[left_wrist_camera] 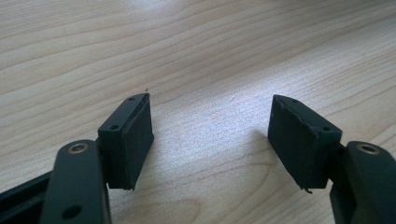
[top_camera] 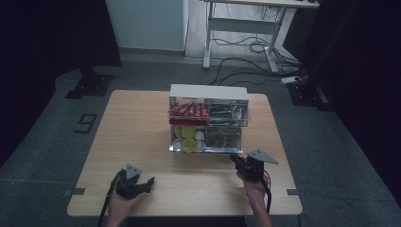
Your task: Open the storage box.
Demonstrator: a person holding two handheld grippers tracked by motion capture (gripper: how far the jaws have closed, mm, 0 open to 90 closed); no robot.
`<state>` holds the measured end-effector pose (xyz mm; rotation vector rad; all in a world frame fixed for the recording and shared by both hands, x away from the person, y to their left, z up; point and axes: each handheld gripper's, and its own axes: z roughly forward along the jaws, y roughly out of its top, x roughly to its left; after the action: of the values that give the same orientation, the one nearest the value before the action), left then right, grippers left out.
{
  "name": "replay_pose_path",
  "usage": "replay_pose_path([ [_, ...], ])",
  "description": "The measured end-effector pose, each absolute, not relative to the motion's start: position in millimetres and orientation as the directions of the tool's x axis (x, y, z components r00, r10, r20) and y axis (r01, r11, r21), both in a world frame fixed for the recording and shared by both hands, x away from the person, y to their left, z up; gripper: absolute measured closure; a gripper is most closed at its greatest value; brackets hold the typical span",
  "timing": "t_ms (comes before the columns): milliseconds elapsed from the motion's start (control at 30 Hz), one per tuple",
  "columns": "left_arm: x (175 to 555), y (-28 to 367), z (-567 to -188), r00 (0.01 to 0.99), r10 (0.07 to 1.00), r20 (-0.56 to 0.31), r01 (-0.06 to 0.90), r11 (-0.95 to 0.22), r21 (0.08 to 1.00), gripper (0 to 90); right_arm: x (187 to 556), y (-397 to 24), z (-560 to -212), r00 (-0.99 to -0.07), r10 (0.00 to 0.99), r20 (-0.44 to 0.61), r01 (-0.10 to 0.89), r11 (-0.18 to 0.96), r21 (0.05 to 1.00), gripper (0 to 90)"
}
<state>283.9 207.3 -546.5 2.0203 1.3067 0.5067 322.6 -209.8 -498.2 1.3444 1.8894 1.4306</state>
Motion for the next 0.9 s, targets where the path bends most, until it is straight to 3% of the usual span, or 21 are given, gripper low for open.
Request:
replay_pose_path([
  [900, 285.0, 207.0, -546.4, 0.42, 0.907, -0.027, 0.646, -0.278, 0.711, 31.2, 327.6, -212.7, -465.0, -0.45, 0.86, 0.241, 0.404, -0.044, 0.914, 89.2],
])
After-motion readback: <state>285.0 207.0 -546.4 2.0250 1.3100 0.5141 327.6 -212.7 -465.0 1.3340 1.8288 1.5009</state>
